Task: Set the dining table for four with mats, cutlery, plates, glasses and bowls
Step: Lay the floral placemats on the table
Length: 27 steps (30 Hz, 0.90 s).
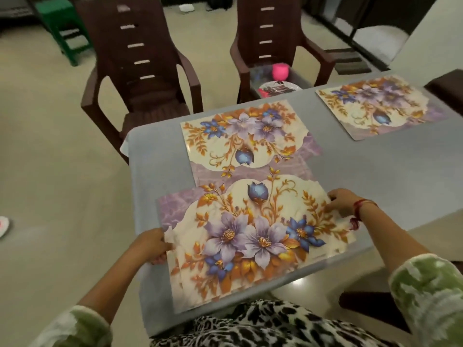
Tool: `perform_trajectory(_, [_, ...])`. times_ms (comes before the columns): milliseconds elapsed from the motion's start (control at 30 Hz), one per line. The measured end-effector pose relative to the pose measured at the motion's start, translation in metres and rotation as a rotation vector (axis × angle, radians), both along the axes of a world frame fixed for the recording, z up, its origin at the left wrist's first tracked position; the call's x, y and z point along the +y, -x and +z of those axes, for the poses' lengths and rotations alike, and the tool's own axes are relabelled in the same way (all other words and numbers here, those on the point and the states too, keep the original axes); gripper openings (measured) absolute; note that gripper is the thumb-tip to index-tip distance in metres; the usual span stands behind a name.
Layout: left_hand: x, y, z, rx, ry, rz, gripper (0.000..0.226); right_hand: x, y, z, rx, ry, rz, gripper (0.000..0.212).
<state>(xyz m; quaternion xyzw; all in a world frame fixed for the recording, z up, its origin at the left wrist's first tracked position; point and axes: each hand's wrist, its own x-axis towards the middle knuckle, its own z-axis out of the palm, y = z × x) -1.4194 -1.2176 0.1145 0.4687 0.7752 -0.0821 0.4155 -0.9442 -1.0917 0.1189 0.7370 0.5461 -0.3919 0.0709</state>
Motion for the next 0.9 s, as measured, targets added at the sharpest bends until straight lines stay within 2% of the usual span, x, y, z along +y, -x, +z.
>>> perform_trajectory(67, [-0.001, -0.005, 0.004, 0.075, -0.022, 0.037, 0.023, 0.007, -0.004, -0.001, 0.033, 0.023, 0.008, 0.017])
perform_trajectory(100, [-0.001, -0.008, 0.006, 0.129, -0.041, 0.042, 0.018, 0.010, -0.005, -0.001, 0.038, 0.030, 0.021, 0.017])
perform_trajectory(167, [-0.003, -0.009, 0.009, 0.252, -0.072, 0.035, 0.033, 0.014, -0.009, -0.001, 0.052, 0.034, 0.042, 0.016])
perform_trajectory(233, [-0.005, -0.009, 0.011, 0.333, -0.098, 0.019, 0.036, 0.018, -0.012, 0.001, 0.129, -0.004, 0.017, 0.018])
perform_trajectory(333, [-0.002, -0.017, 0.009, 0.307, -0.229, 0.058, 0.029, 0.027, -0.028, 0.005, 0.358, -0.074, -0.133, 0.020])
perform_trajectory(467, [0.018, -0.043, 0.015, 0.154, -0.497, 0.189, 0.025, 0.032, -0.056, 0.014, 0.518, -0.132, -0.255, 0.018])
perform_trajectory(567, [0.028, -0.076, 0.024, -0.079, -0.574, 0.346, 0.027, 0.037, -0.091, 0.018, 0.548, -0.157, -0.316, 0.019])
perform_trajectory(767, [0.072, -0.161, 0.030, -0.548, -0.576, 0.513, 0.020, 0.057, -0.176, 0.022, 0.601, -0.201, -0.454, 0.020])
perform_trajectory(900, [0.121, -0.257, 0.030, -0.712, -0.545, 0.665, 0.030, 0.081, -0.249, 0.019, 0.594, -0.230, -0.470, 0.018])
